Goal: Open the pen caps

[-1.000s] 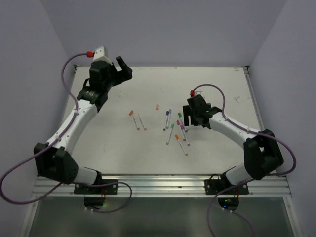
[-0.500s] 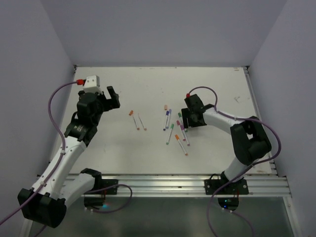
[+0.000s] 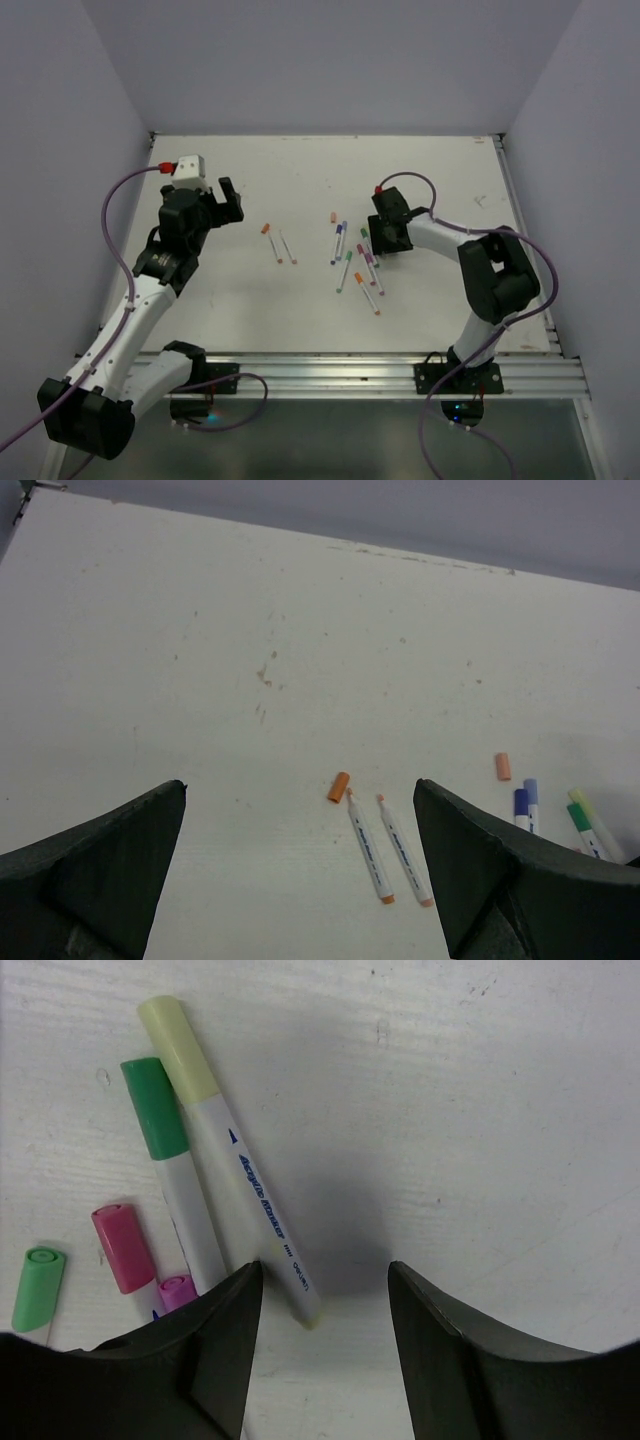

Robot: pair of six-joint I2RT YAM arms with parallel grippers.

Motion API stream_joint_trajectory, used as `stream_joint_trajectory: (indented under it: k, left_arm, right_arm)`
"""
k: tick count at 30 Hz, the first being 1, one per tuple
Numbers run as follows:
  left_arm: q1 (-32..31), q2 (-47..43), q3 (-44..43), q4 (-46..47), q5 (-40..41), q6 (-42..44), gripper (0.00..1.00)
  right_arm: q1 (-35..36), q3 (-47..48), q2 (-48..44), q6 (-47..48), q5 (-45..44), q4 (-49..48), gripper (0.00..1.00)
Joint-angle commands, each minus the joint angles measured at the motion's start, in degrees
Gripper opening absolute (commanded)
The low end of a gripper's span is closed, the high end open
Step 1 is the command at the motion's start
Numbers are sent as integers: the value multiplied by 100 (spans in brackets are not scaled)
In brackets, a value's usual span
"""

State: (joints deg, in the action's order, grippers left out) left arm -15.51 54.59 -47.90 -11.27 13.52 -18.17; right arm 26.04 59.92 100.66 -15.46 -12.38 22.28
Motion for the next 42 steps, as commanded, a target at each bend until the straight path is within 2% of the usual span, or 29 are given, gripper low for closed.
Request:
stream_joint_trajectory:
  k: [1, 10, 13, 22, 27, 31, 37, 38, 42]
  left_arm:
    - [-14, -27, 9, 151, -7, 156, 100]
    - [-5, 17, 0, 151, -130, 112, 100]
    - [-5, 26, 9, 151, -121, 112, 100]
    - [-5, 34, 44, 186, -296, 60, 100]
    - [-5, 69, 105, 353, -718, -28, 100]
    - [-5, 140, 97, 397, -1000, -265, 100]
    - [-5, 210, 44, 406, -1615, -696, 100]
    - [-14, 228, 26, 397, -1755, -862, 100]
    - [-14, 438, -105, 406, -2151, -1398, 100]
  right_arm:
    - [-187, 134, 112, 79, 16, -93, 57]
    - [-222, 503, 287, 351, 649, 21, 54]
    - [-223, 670, 453, 421, 816, 197, 50]
    - [-223, 573, 534, 351, 571, 443, 38]
    - [-249, 468, 236, 351, 280, 646, 31]
    - [-249, 398, 6, 369, 368, 646, 13]
    - [-249, 328, -572, 386, 298, 558, 7]
    - [-249, 310, -661, 412, 298, 436, 3]
    - [-188, 125, -1249, 369, 579, 119, 0]
